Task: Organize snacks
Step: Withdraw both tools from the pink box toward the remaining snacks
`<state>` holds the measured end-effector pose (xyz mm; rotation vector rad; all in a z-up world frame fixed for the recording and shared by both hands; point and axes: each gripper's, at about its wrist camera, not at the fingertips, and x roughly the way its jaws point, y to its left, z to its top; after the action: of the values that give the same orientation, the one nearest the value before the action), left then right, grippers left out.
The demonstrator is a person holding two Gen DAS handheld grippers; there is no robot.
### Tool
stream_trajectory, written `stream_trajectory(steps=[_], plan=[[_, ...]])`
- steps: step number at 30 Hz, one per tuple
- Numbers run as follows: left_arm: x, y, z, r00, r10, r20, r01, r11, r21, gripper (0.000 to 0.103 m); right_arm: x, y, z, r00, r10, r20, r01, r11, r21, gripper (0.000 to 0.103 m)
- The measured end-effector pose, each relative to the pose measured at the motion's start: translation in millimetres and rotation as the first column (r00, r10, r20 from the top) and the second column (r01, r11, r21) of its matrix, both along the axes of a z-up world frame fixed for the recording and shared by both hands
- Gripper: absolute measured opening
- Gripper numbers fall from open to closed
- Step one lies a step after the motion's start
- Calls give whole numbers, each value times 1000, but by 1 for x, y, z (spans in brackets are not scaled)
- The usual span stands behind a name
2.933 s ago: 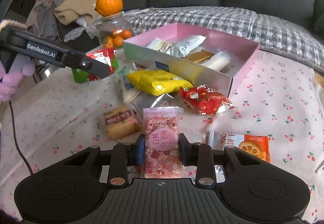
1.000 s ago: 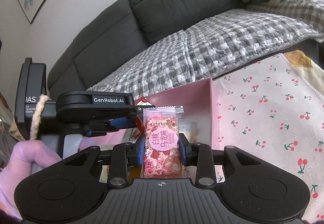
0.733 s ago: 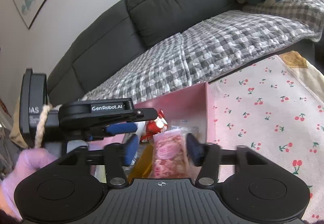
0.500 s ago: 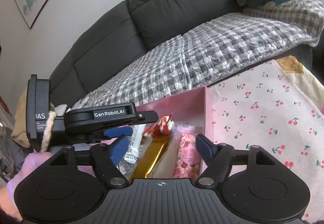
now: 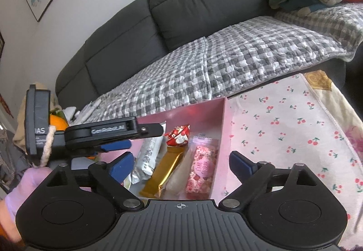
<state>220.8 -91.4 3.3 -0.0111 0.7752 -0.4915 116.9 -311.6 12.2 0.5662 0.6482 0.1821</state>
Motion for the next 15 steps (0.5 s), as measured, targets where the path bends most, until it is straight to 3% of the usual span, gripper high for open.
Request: stream_trajectory(steps=[15], plan=[[-46,11,9,999,14,36,-16,998,59,99,-28,-10,6,998,46,-44,-50,994,-102,95]])
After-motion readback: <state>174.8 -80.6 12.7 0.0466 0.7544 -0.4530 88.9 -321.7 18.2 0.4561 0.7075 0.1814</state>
